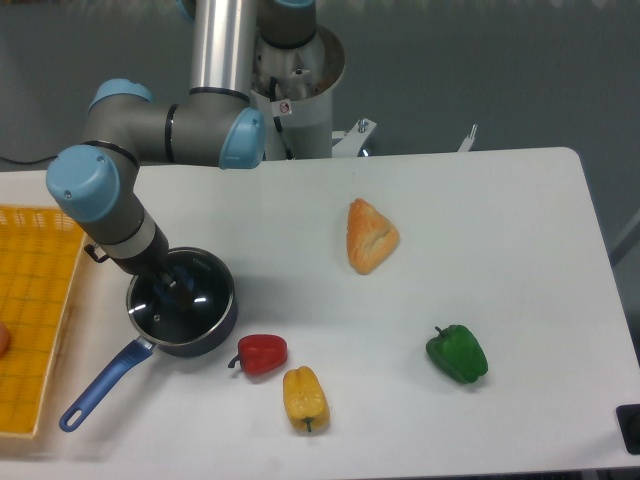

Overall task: Open the lid
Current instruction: 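Hold the knob and begin lifting the glass lid off the pan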

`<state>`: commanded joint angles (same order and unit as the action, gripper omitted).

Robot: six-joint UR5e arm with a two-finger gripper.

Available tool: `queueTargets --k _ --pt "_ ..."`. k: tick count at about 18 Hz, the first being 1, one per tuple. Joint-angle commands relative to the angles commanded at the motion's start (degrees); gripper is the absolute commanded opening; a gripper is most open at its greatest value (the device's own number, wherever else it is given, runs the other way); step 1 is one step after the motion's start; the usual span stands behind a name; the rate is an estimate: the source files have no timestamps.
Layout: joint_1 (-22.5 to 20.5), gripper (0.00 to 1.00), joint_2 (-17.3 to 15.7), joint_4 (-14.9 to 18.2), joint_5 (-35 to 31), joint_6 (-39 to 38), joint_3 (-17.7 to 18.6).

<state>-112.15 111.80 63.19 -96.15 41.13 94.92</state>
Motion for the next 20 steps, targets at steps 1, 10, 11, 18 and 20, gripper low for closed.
queueTargets --k 1,10,11,18,20 --pt "-0.26 0.97 0.00 0.00 0.00 0.00 0.00" --pt "-0.79 0.76 0.18 0.09 0.09 0.00 0.00" --pt "-0.79 0.74 0.18 0.17 0.26 0.09 -0.09" --pt "-1.23 0.62 0.09 0.35 0.53 0.09 -0.35" --pt "-1.23 0.62 0.09 0.35 0.53 0.09 -0.35"
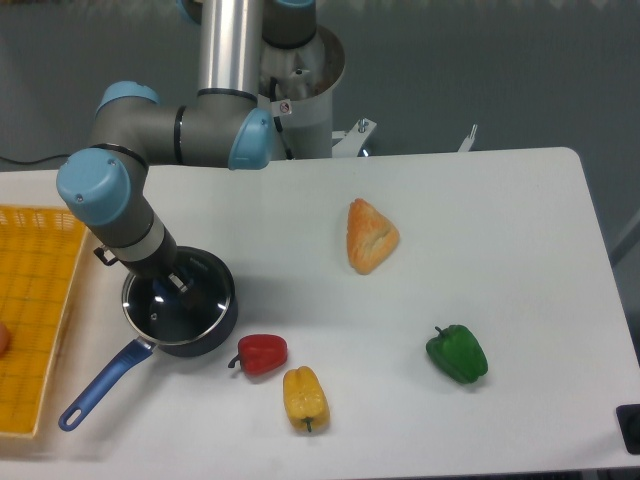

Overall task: Open the lid
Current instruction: 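Hold the knob and begin lifting the glass lid off the pan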

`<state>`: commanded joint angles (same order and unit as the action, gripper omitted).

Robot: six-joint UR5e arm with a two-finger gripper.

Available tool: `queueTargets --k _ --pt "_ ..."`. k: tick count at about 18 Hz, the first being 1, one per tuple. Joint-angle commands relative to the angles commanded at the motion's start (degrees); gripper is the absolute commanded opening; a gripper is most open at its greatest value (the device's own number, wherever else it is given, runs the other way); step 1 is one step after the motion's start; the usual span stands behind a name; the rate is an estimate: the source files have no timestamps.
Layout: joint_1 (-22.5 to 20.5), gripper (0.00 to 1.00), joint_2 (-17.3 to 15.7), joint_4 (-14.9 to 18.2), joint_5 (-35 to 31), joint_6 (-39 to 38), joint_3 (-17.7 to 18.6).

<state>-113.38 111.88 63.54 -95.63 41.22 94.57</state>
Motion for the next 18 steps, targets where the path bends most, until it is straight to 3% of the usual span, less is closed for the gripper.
queueTargets --k 14,18 --pt "-1.41 0.62 -0.61 0.53 0.35 0.09 -1.32" --pt "-2.81 0.62 -1.84 0.53 0.79 3.42 -1.41"
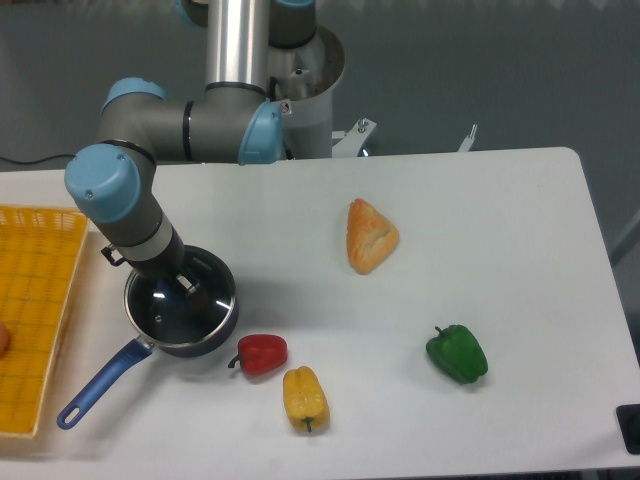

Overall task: Open the lid
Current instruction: 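Hold the knob and begin lifting the glass lid off the pan, then lift the glass lid up and carry it away from the saucepan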

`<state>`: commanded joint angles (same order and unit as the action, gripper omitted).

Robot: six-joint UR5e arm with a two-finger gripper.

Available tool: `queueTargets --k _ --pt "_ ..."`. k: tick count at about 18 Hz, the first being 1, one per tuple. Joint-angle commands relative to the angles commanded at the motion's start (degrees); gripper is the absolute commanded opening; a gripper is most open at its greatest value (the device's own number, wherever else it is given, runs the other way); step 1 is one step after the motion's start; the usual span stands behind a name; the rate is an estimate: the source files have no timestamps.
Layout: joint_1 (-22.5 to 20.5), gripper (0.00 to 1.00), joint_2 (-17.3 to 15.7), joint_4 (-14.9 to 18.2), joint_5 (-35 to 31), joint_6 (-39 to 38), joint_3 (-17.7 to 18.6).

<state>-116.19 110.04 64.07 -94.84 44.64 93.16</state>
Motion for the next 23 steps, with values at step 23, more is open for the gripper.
queueTargets --k 23 --pt "-10.72 0.61 -0.62 2.28 -0.17 18.11 -3.25"
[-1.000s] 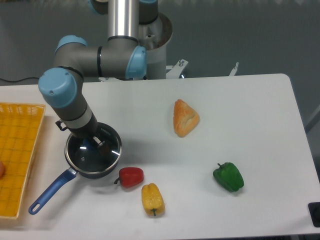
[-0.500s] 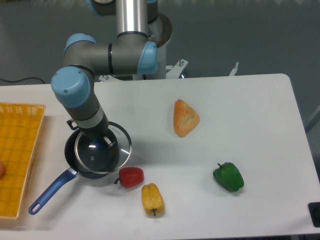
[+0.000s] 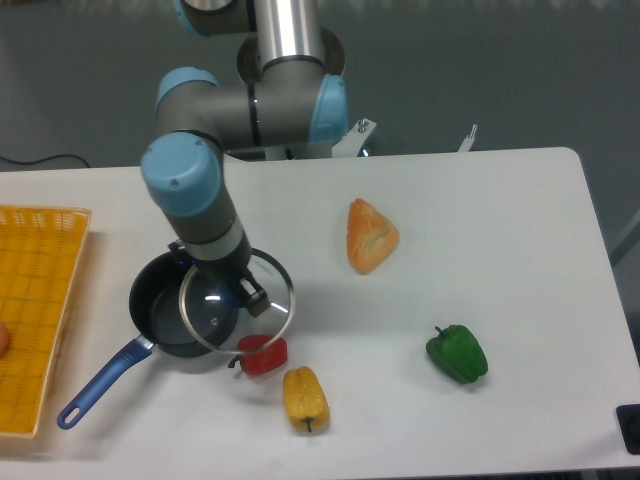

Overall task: Open the lid
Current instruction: 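Lift the glass lid up and carry it away from the saucepan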

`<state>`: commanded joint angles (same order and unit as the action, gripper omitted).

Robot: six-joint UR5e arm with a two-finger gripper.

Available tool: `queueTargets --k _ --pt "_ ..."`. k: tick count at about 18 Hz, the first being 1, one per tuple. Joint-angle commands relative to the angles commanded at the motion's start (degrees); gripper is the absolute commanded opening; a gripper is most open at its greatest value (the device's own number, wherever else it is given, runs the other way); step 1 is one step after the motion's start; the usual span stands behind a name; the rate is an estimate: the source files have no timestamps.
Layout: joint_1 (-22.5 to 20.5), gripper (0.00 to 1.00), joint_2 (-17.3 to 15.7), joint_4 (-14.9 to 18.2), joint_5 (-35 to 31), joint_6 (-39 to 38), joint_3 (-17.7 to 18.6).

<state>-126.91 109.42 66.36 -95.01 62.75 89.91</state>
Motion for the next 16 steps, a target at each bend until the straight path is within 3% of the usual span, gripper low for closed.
queueTargets --k 16 --pt "-4.13 0.61 -0.09 0.00 -0.18 3.25 0.70"
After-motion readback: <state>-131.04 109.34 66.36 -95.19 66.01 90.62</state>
